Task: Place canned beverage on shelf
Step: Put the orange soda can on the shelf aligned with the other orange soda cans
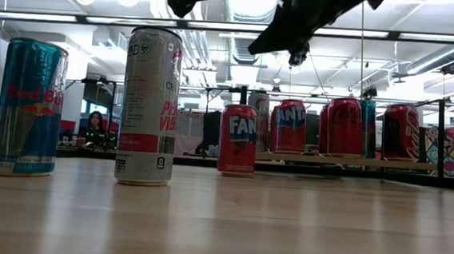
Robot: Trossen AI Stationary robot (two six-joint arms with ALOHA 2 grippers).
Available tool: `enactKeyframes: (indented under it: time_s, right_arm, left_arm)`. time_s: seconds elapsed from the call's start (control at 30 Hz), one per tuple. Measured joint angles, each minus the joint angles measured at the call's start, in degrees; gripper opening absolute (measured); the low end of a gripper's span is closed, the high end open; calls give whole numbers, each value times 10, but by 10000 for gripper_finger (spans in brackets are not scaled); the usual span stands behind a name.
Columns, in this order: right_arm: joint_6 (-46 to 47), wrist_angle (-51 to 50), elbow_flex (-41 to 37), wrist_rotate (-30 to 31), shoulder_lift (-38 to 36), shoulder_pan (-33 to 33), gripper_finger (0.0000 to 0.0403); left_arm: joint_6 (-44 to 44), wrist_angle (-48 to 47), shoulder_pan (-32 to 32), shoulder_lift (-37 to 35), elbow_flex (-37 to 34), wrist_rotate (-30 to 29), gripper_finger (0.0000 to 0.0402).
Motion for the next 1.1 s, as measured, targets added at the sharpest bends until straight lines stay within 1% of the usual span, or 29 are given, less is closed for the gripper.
enactKeyframes:
  time_s: [0.13,0.37,0.63,0.77,1.0,1.1]
  right_arm:
    - [-19,33,-11,-48,7,-18,9]
    - [-44,137,-73,-48,3,-30,9]
    - [-34,193,-126,-43,4,-50,9]
    - [-10,188,-132,-43,7,-62,9]
    - [-14,183,-132,-44,13,-63,9]
    - [-1,183,-132,-44,14,-63,9]
  left_arm:
    - [6,-1,0,0,0,0,190]
    - [8,-17,0,0,0,0,190]
    - [10,-20,0,0,0,0,190]
    - [10,-20,0,0,0,0,190]
    - [20,-19,0,0,0,0,190]
    - [22,-19,0,0,0,0,190]
